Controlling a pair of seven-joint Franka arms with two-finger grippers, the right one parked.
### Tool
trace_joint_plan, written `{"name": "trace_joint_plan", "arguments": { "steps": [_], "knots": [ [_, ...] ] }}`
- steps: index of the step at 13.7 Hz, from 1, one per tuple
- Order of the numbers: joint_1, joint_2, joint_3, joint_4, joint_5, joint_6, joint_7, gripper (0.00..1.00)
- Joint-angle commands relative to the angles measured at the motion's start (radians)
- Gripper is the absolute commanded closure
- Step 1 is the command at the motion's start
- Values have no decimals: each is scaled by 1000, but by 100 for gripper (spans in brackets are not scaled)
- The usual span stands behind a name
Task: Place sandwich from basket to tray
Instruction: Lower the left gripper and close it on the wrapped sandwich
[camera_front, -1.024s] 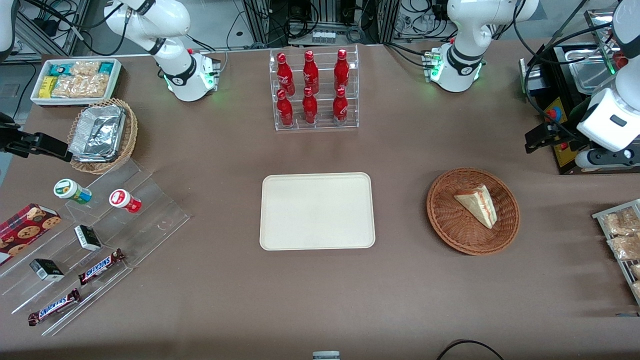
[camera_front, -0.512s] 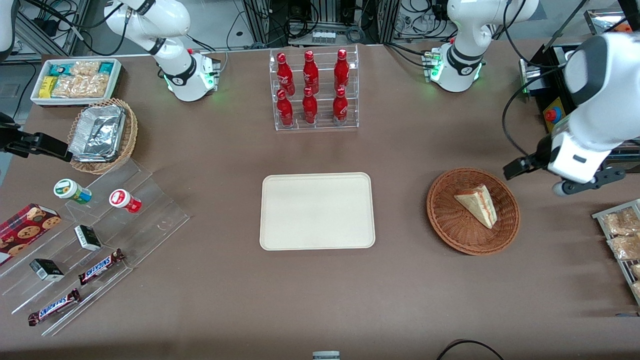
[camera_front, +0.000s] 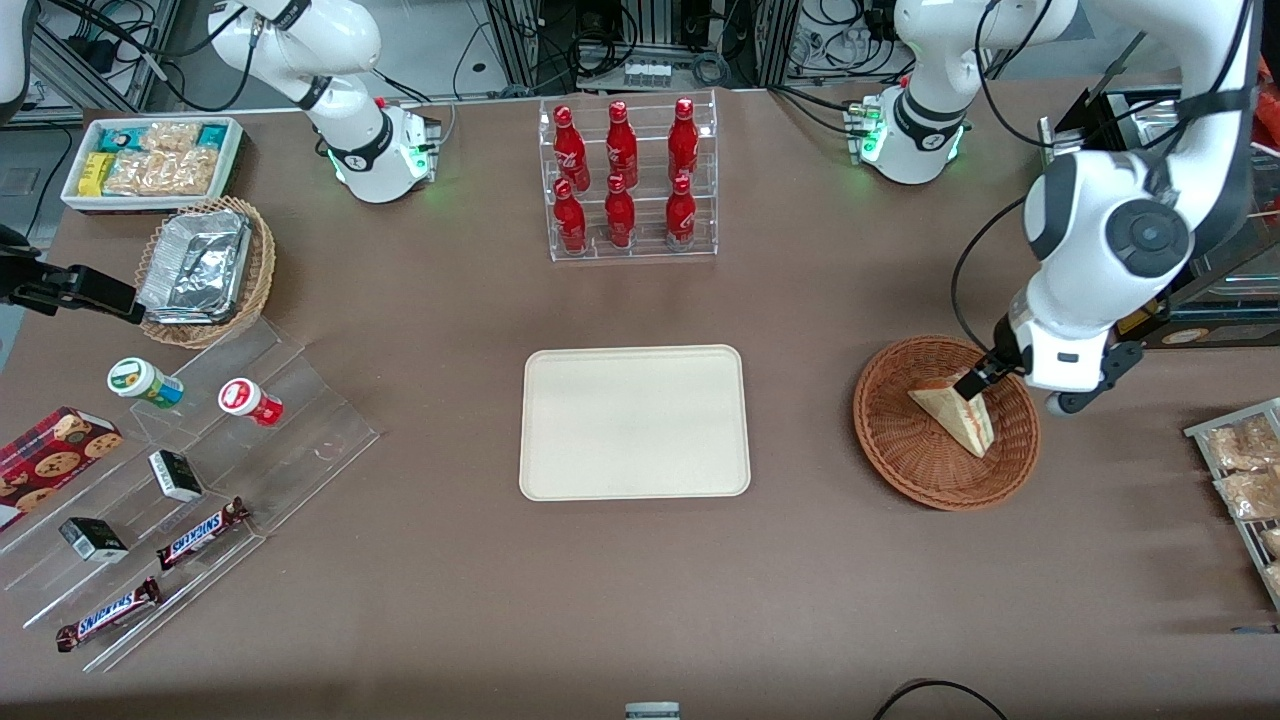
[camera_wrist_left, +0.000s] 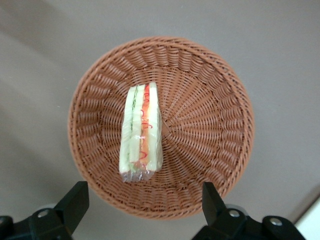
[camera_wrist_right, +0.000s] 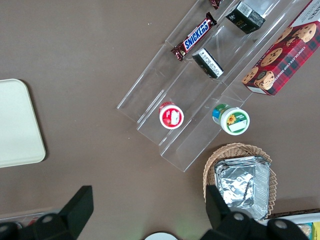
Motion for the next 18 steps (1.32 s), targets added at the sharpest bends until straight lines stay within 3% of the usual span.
{"name": "trace_joint_plan", "arguments": {
  "steps": [1, 11, 12, 13, 16, 17, 18],
  "knots": [
    [0, 47, -1, -51, 19, 100, -34, 0],
    [6, 152, 6, -62, 57, 119, -20, 3],
    [8, 158, 11, -62, 57, 127, -20, 10],
    [8, 161, 12, -62, 57, 137, -24, 22],
    [8, 164, 23, -63, 59, 145, -25, 88],
    [8, 164, 23, -65, 59, 145, -25, 100],
    [8, 164, 25, -65, 59, 145, -24, 100]
  ]
}}
